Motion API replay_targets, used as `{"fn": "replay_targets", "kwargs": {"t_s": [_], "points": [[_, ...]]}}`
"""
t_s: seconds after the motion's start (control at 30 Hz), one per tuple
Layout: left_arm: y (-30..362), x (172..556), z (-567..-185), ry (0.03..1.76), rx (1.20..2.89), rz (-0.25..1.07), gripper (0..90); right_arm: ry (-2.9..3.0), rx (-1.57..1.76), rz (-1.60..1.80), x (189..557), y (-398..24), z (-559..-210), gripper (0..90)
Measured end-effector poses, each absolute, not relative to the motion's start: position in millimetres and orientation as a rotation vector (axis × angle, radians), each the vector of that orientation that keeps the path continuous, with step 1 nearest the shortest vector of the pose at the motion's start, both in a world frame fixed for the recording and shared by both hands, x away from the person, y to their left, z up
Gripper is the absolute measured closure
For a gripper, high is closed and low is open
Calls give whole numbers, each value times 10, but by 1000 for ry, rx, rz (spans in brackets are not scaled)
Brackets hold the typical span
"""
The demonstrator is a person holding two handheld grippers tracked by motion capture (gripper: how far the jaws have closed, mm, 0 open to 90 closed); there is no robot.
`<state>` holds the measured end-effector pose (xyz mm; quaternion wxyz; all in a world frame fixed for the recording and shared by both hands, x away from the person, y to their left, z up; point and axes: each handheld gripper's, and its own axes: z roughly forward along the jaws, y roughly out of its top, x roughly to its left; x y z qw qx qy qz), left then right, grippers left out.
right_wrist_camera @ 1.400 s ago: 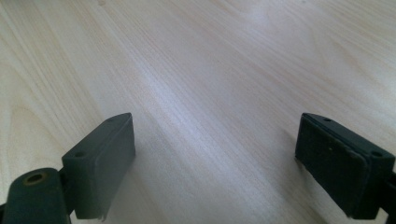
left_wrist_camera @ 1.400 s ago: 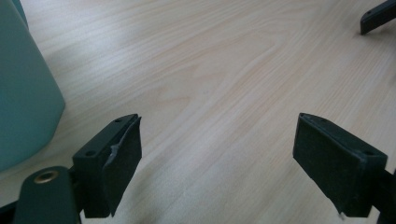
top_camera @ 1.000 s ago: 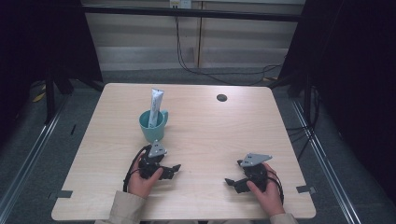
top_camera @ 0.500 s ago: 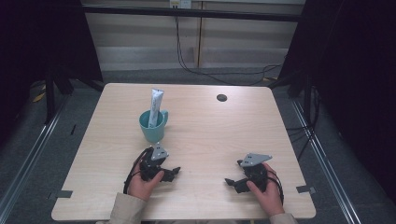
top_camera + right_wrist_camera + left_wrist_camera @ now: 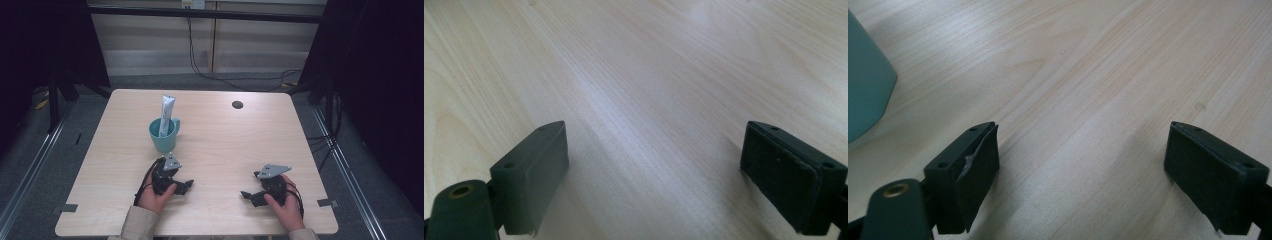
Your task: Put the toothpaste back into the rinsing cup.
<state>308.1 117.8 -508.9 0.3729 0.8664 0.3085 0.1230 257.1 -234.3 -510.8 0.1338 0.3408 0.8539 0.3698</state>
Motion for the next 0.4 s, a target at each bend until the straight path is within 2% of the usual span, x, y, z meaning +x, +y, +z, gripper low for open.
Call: {"fn": "replay_targets", "kwargs": {"t_s": [0.4], "points": [[1178, 3079, -5089, 771, 2219, 306, 154, 2479, 987, 1077, 2574, -2345, -5109, 112]]}}
